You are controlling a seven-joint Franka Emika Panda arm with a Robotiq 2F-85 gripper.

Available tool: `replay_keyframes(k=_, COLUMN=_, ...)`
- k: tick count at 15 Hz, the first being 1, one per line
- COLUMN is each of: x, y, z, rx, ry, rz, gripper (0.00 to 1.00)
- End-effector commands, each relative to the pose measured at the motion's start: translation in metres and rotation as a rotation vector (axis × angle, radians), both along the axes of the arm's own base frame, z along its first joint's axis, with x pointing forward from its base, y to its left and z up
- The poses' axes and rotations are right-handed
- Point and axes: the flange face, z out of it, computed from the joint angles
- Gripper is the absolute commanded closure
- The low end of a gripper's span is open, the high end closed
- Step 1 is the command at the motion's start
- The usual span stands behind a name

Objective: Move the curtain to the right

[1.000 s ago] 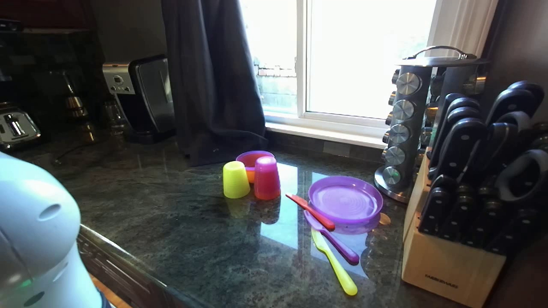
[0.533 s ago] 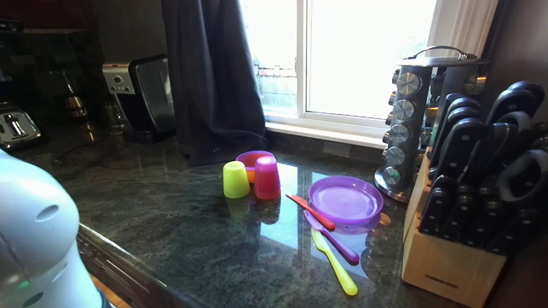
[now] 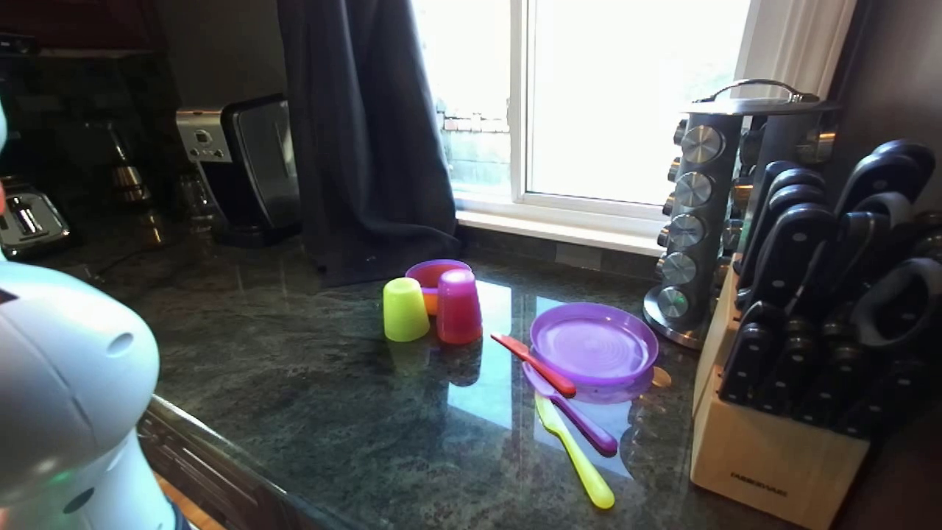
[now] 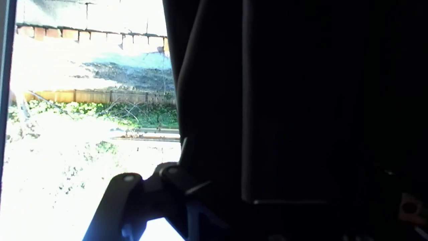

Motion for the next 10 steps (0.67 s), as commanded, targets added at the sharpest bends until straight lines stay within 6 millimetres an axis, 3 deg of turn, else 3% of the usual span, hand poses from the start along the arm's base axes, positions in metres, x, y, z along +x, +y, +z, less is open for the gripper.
replay_keyframes(k=1, x=0.026, y=0.030, z=0.003, rx=0.003, ry=-0.086, rz=0.010, gripper=0.00)
replay_keyframes(k=2, x=0.031, y=0.036, z=0.001, rx=-0.010, ry=-0.112, rz=0.009, gripper=0.00)
replay_keyframes(k=3, x=0.031, y=0.046, z=0.000, rx=-0.029, ry=-0.147, rz=0.012, gripper=0.25)
replay_keyframes(k=4, x=0.035, y=0.048, z=0.000, rx=-0.041, ry=-0.167, rz=0.001, gripper=0.26)
replay_keyframes(k=8, x=0.046, y=0.049, z=0.003, rx=-0.084, ry=-0.223, rz=-0.079, gripper=0.58)
replay_keyframes(k=10, x=0.041, y=0.048, z=0.009, rx=-0.082, ry=-0.216, rz=-0.112, gripper=0.73)
